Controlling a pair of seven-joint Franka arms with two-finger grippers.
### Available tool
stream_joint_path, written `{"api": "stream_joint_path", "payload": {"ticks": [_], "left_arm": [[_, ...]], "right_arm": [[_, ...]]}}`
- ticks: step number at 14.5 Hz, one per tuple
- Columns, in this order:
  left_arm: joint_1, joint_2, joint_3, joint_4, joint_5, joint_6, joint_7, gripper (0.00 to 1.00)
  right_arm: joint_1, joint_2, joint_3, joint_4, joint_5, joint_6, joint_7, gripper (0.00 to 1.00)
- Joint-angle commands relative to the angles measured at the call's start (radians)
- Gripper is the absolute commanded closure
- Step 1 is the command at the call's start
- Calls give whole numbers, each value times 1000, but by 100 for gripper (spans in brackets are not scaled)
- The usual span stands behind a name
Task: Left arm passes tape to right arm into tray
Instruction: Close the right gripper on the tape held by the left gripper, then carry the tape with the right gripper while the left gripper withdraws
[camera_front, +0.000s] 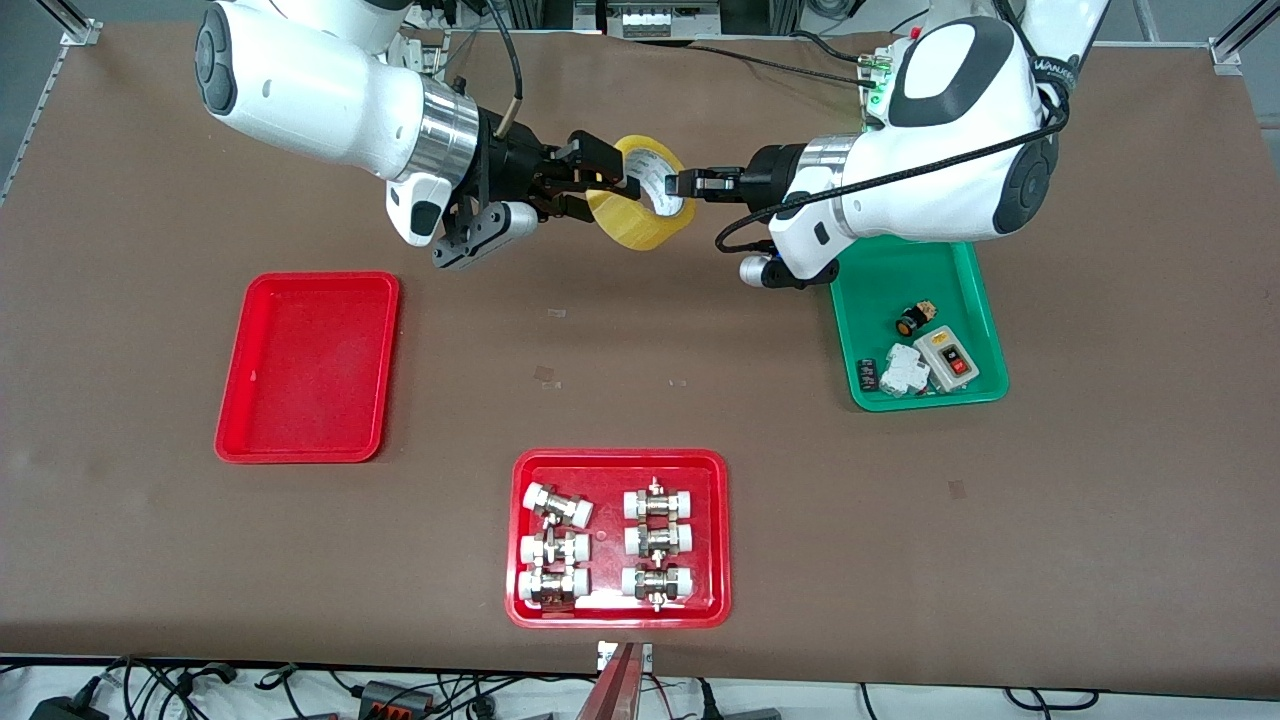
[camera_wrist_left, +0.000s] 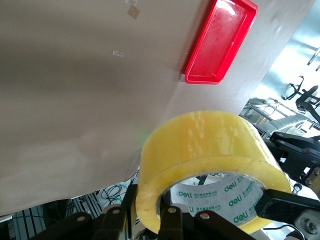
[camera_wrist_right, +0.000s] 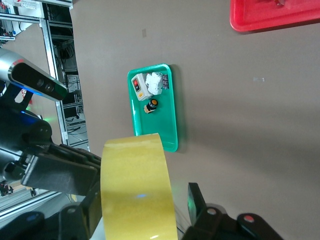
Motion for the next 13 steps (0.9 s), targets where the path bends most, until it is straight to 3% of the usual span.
{"api": "stream_joint_path", "payload": {"ticks": [1,2,6,7,8,9,10,13], "left_arm": [[5,7,1,28,-26,-19,1,100],[5,5,1,28,-26,-20,2,100],[5,5,1,28,-26,-20,1,100],[5,7,1,29,-26,-20,-10,91],[5,5,3,28,-26,-23,-16,68],[13,4,3,28,-22,-44,-9,7],[20,2,6,28,-12,-60,5,0],[91,-12,12,32,-8,-173,-4,0]], "right_arm": [[6,9,-5,16,13,-10,12,54],[6,9,-5,16,13,-11,12,59],[6,9,-5,16,15,-10,12,61],[6,9,-5,16,15,-11,12,61],[4,9,-5,16,13,-11,11,61],[4,9,-5,16,15,-11,11,61],[4,10,-5,16,13,-11,11,61],[6,10,-5,13,13,-11,11,61]]}}
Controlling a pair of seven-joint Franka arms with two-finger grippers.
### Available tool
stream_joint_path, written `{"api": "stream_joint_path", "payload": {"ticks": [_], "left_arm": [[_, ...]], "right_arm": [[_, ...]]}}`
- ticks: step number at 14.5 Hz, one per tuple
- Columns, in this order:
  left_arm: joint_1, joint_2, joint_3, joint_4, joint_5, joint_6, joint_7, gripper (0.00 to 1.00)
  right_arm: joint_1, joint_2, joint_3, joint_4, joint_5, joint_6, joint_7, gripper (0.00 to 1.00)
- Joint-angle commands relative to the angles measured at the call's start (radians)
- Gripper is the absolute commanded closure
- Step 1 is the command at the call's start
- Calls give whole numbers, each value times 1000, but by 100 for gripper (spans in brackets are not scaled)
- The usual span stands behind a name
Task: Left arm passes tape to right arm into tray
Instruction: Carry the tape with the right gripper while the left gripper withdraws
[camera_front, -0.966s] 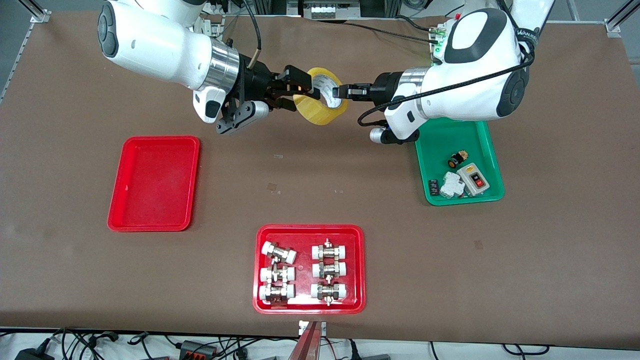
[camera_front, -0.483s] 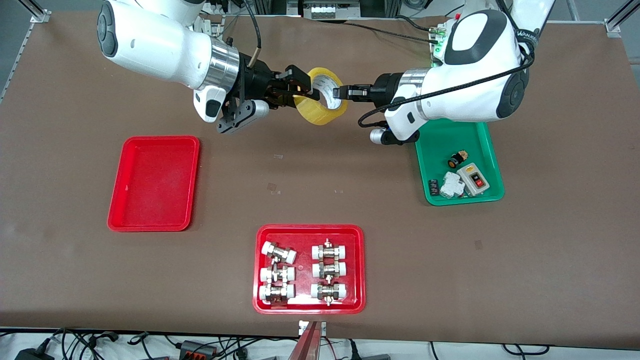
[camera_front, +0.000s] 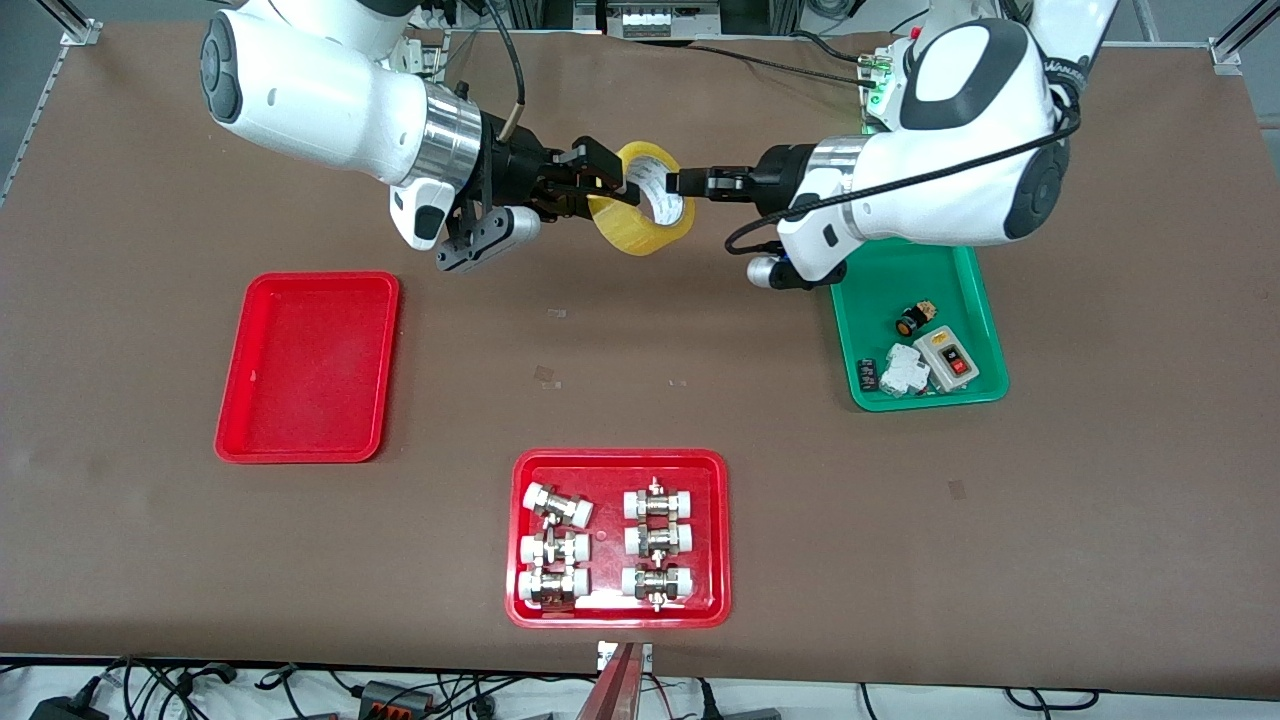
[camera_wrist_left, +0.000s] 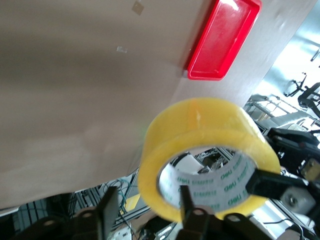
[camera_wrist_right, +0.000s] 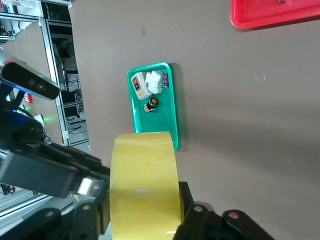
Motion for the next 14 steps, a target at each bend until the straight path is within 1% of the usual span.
{"api": "stream_joint_path", "payload": {"ticks": [1,2,4,6,7,8,9,10,11,12,13,14], "left_arm": [[96,-14,7,43,15,-155,-1,0],[116,-14,6,69,69,-208,-3,0],[146,-15,7,120,239,-297,0,0],[164,-21,4,178,383,-345,5,0],[175,-22,6,191,420,-368,6,0],[219,-23,3,194,462,-406,52,0],[260,-23,-8,194,505,-422,154,0],[290,-40,-2,192,546,-421,280,0],[298,-60,1,188,600,-414,339,0],[298,-69,-3,188,691,-416,359,0],[296,-87,-9,183,759,-414,364,0],[296,-100,-13,177,802,-410,374,0]], "right_arm": [[4,2,-5,6,7,-8,8,61],[-2,11,-5,6,7,-8,0,61],[-28,41,-16,6,7,-8,-6,61],[-109,92,-16,4,7,-10,-12,61],[-157,120,-16,4,5,-10,-30,61],[-200,147,-16,4,4,-11,-46,61],[-255,172,-16,4,-5,-24,-52,61],[-316,195,-16,4,-7,-60,-55,61],[-385,210,-16,4,-7,-102,-66,61],[-475,232,-16,4,-1,-170,-99,61],[-570,267,-14,6,7,-258,-165,61],[-628,304,-14,12,8,-313,-249,61]]}}
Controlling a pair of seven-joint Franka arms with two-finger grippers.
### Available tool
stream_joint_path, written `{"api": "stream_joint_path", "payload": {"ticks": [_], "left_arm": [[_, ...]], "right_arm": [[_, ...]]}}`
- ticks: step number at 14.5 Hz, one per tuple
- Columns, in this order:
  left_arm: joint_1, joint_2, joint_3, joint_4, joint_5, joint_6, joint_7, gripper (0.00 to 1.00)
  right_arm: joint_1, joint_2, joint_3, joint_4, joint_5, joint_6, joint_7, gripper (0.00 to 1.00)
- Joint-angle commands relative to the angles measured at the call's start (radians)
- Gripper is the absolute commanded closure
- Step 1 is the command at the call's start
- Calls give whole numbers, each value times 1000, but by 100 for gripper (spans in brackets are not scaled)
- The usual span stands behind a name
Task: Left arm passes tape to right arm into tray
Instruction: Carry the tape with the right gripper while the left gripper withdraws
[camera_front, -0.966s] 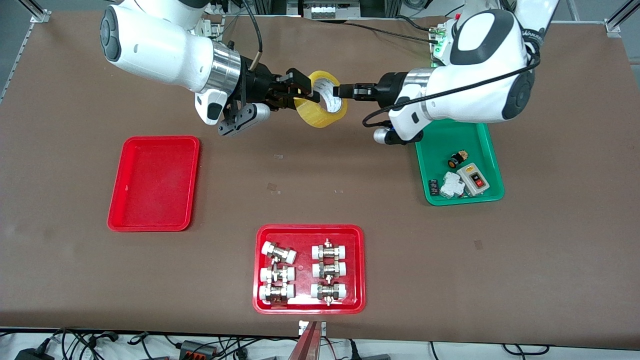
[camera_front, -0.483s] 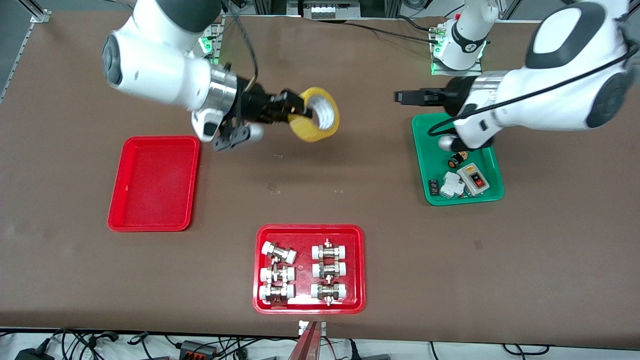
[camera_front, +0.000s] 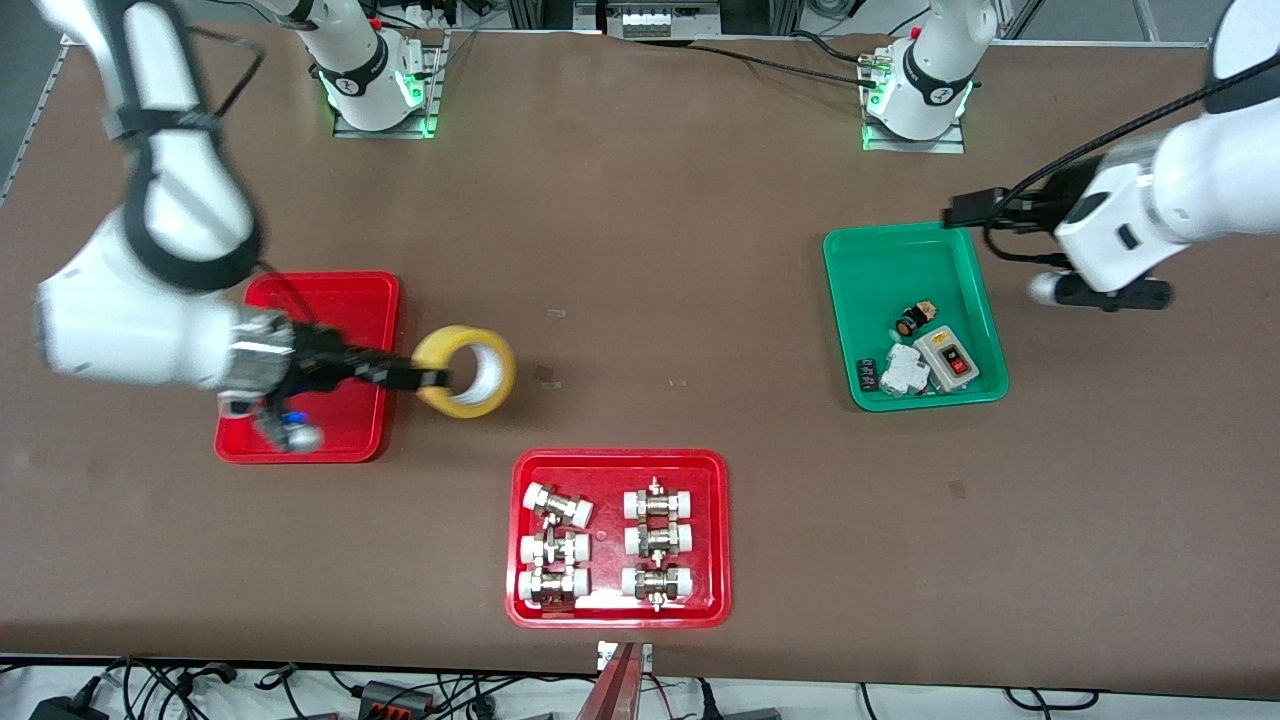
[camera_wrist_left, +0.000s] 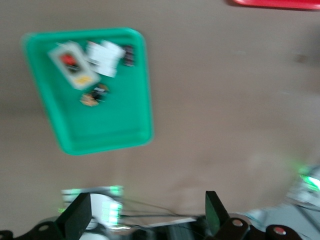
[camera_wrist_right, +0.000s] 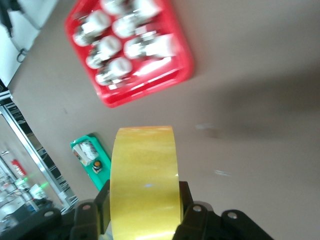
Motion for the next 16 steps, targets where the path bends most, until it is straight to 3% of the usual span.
{"api": "stream_joint_path", "payload": {"ticks": [1,3,8,10,14,16], "left_arm": [[-8,-50,-19,-12,116,-6,36,0],[-5,-62,-6,-23,142,17,85,0],[-51,-274,113,-326,145,252,260,0],[-81,-272,164,-321,147,261,294,0],[-78,-274,169,-284,148,343,263,0],[-80,-271,164,-243,217,297,262,0]], "right_arm": [[-190,75,26,28,14,-147,-186,61],[-274,127,26,26,5,-153,-355,61],[-354,239,25,14,-3,-164,-661,59],[-385,256,25,10,-36,-192,-718,57],[-402,273,23,-3,-84,-192,-775,57],[-414,279,23,-13,-92,-192,-782,57]]}}
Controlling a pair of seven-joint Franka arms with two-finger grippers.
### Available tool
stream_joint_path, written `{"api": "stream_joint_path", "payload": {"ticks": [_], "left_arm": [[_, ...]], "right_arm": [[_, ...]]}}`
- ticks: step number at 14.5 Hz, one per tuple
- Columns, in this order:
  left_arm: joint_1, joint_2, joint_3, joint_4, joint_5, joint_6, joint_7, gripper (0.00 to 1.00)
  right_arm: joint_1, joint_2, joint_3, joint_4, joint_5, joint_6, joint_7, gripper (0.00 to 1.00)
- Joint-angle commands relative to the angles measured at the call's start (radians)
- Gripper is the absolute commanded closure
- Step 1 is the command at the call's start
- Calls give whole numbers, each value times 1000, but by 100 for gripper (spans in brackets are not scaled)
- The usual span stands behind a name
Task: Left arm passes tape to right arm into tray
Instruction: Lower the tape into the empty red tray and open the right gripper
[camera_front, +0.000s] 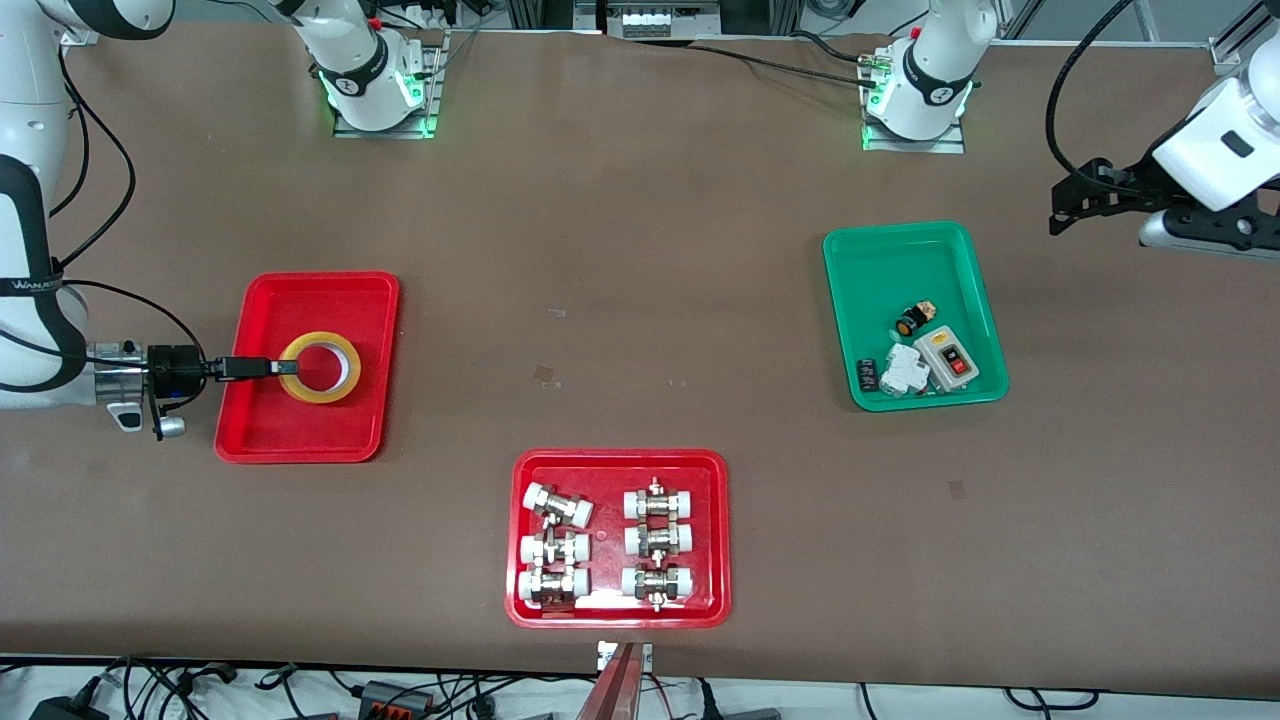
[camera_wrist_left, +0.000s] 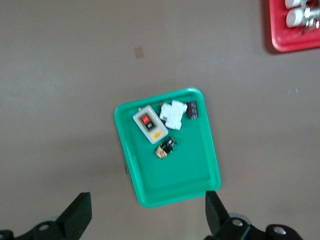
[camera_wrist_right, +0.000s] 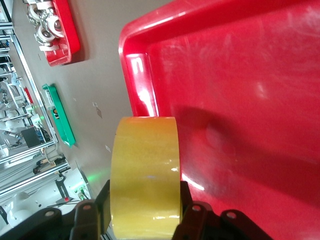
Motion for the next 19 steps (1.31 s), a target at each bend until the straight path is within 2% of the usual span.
{"api": "stream_joint_path", "payload": {"ticks": [1,2,3,7,9,11,19], "left_arm": [[-24,-15,3,34,109,-61,5,0],[-21,-14,12,36,100,-66,11,0],[-17,-9,18,36,90,-66,13,0],[0,26,19,59,42,-66,-19,0],[9,26,19,63,2,-66,-111,0],[9,31,19,81,3,-68,-127,0],[17,34,19,82,2,-60,-41,0]], "right_arm": [[-30,1,21,-7,-27,-23,-30,45],[-28,1,21,-10,-34,-22,-32,5],[-25,1,21,-15,-40,-22,-33,0],[-13,-2,21,-65,-89,15,-33,0],[-8,-16,23,-65,-147,35,-33,0],[13,-28,23,-65,-159,44,-33,0],[124,-197,21,-62,-420,149,37,0]]}}
